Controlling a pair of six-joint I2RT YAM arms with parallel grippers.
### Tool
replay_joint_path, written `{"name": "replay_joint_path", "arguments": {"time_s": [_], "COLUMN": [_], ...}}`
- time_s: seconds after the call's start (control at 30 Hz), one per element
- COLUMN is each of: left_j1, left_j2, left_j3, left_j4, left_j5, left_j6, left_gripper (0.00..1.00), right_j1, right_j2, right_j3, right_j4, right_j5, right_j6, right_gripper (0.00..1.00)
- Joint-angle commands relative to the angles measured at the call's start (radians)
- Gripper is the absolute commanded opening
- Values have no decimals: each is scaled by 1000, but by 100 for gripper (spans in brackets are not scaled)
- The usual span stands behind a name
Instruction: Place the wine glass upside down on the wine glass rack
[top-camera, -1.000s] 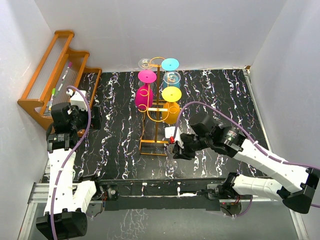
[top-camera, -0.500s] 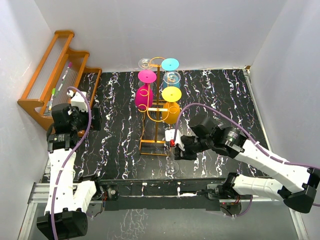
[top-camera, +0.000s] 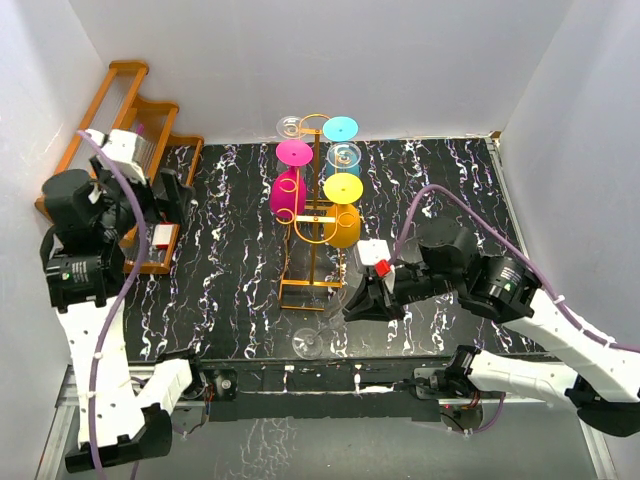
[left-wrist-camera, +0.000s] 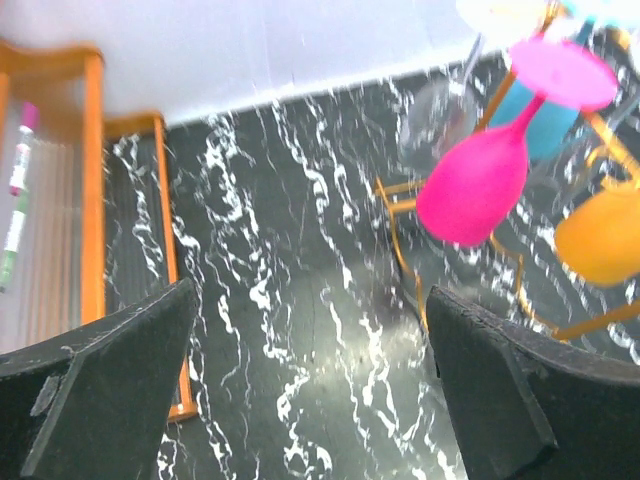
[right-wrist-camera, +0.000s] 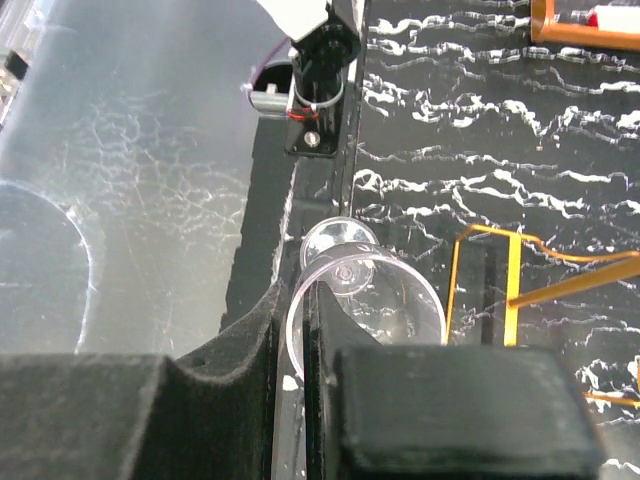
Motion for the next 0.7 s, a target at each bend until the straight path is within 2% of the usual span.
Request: {"name": "replay_joint_path", "arguments": {"time_s": [0.0,0.03,0.1,0.27,0.4,0.47,0.57,0.67], "left_j1": [7,9,15,21,42,53,62,63], "left_j2": [-6,-7,4,67,154,175,198,198], "left_j3": [137,162,218,370,531,579,637,648], "left_j4": [42,72,101,124,100,127,161,212], "left_j5": [-198,-313,-402,-436,-372,-357,-435,-507], "left_j6": [-223,-304,-359,-461,-561,-604,-652,-705], "left_gripper": [97,97,97,97,97,97,97,97], "right_j1": [4,4,4,5,5,4,5,5], "right_j2": [-52,-69,-83,-115,-161,-144,-97,-53], "right_j3": [22,15,8,1,-69,-66,-61,-121], "right_j4": [202,244,307,558,915,1039,1161,1390], "right_j5": [-41,-44,-40,-72,99,202,356,416], "right_j6": [169,202,251,299,280,240,155,69], "right_gripper": [8,8,8,8,8,8,8,8]}}
